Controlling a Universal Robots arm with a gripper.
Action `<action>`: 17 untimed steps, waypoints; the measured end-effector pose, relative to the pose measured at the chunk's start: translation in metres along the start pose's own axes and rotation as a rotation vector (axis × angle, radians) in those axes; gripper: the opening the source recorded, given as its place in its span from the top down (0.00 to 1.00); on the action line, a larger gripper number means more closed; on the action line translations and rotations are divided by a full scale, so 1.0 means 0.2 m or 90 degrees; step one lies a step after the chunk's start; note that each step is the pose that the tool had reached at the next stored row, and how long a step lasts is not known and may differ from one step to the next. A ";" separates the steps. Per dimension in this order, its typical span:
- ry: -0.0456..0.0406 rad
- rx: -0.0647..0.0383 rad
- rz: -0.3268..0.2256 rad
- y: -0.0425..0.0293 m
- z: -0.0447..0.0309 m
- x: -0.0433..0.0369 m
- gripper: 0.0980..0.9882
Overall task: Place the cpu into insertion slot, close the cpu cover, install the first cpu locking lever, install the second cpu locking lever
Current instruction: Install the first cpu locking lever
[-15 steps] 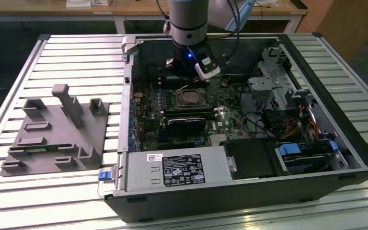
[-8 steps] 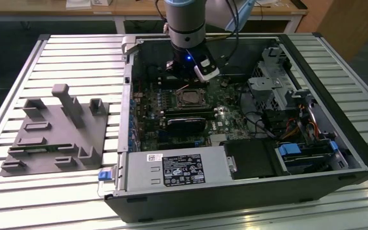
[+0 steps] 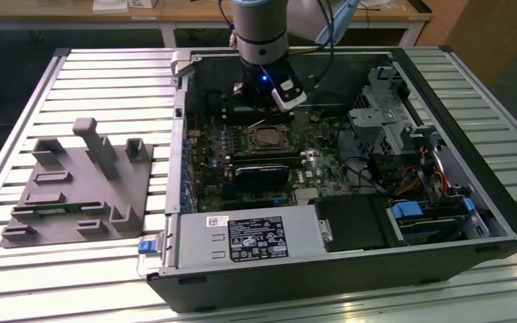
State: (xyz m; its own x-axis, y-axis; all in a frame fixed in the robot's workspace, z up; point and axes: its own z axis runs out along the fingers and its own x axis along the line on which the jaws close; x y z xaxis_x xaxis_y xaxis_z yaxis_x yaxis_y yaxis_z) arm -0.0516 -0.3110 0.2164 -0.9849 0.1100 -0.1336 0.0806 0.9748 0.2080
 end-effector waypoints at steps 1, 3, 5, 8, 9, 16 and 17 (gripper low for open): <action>-0.0004 0.000 0.001 0.004 0.003 0.001 0.99; -0.0050 0.001 0.003 0.007 0.009 0.002 0.99; -0.0120 0.003 0.005 0.006 0.015 0.004 0.99; -0.0218 0.005 0.011 0.004 0.024 0.007 0.99; -0.0236 0.006 0.017 0.003 0.025 0.007 0.99; -0.0344 0.015 0.067 0.005 0.037 0.016 0.99; -0.0347 0.015 0.068 0.007 0.037 0.020 0.99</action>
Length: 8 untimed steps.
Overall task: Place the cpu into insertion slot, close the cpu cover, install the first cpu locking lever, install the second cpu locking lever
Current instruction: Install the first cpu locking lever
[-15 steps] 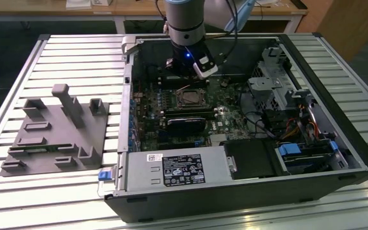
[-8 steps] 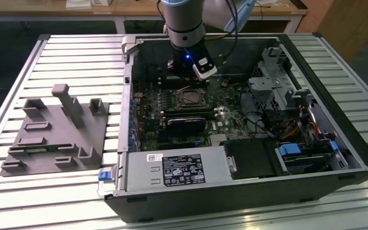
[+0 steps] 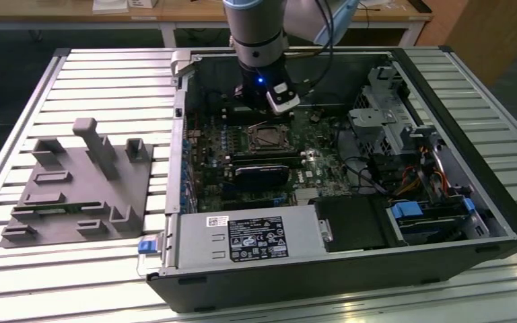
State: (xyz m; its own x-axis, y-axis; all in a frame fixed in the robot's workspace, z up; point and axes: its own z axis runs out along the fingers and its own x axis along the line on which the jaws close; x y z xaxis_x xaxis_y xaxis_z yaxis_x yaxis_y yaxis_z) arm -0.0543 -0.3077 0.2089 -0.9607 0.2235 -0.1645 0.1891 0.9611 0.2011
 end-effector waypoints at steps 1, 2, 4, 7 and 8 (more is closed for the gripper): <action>-0.0003 0.000 0.002 0.002 0.001 0.004 0.99; -0.0006 0.001 0.003 0.005 0.003 0.007 0.99; -0.0012 0.001 0.006 0.011 0.006 0.011 0.99; -0.0021 0.002 0.010 0.018 0.012 0.017 0.99; -0.0026 0.003 0.011 0.020 0.014 0.019 0.99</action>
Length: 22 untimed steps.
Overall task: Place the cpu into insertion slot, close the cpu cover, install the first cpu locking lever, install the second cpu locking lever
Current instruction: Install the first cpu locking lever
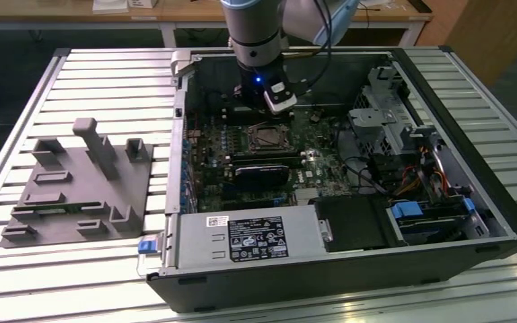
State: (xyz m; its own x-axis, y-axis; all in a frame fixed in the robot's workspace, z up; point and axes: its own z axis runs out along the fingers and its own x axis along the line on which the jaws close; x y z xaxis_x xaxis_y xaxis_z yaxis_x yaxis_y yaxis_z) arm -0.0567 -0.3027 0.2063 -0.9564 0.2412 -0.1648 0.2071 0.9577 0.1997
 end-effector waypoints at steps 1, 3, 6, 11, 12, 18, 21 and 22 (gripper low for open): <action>-0.0004 0.000 0.001 0.000 0.003 0.002 0.99; -0.0010 0.001 0.004 0.000 0.008 0.004 0.99; -0.0022 0.003 0.009 -0.001 0.015 0.005 0.99; -0.0032 0.004 0.014 0.006 0.023 0.013 0.99; -0.0034 0.004 0.014 0.008 0.024 0.014 0.99; -0.0044 0.006 0.018 0.008 0.035 0.017 0.99; -0.0054 0.008 0.020 0.007 0.042 0.018 0.99; -0.0057 0.009 0.021 0.006 0.045 0.019 0.99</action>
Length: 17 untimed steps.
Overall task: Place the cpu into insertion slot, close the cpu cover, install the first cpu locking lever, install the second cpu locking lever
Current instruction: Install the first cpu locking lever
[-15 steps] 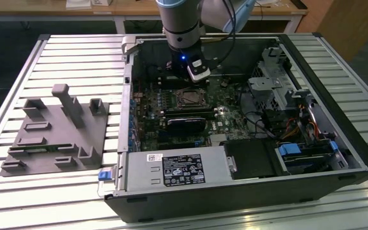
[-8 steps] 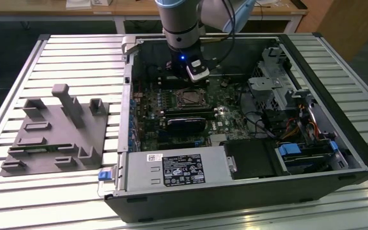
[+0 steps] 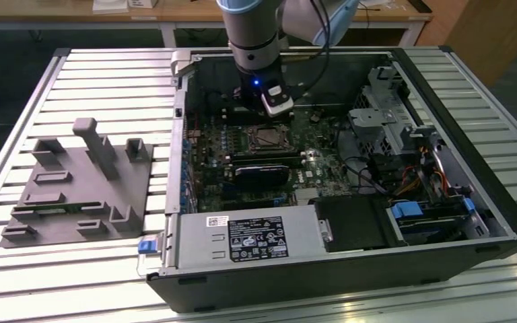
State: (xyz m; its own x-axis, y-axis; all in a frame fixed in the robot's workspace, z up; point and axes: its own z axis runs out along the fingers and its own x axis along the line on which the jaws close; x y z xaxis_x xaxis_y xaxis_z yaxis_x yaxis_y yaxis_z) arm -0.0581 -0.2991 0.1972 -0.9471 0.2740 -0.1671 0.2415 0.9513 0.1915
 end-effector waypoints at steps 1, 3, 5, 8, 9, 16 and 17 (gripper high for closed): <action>-0.0004 0.001 0.001 0.000 0.002 0.000 0.99; -0.0010 0.003 0.002 -0.001 0.006 0.001 0.99; -0.0017 0.005 0.002 -0.002 0.009 0.002 0.99; -0.0027 0.008 0.003 -0.003 0.014 0.002 0.99; -0.0029 0.008 0.004 -0.004 0.016 0.003 0.99; -0.0022 0.006 0.005 -0.006 0.026 0.005 0.99; -0.0022 0.006 0.005 -0.006 0.026 0.005 0.99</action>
State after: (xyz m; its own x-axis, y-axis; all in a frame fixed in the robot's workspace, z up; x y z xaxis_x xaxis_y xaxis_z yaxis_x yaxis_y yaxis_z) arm -0.0582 -0.2993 0.1918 -0.9445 0.2815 -0.1691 0.2503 0.9505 0.1841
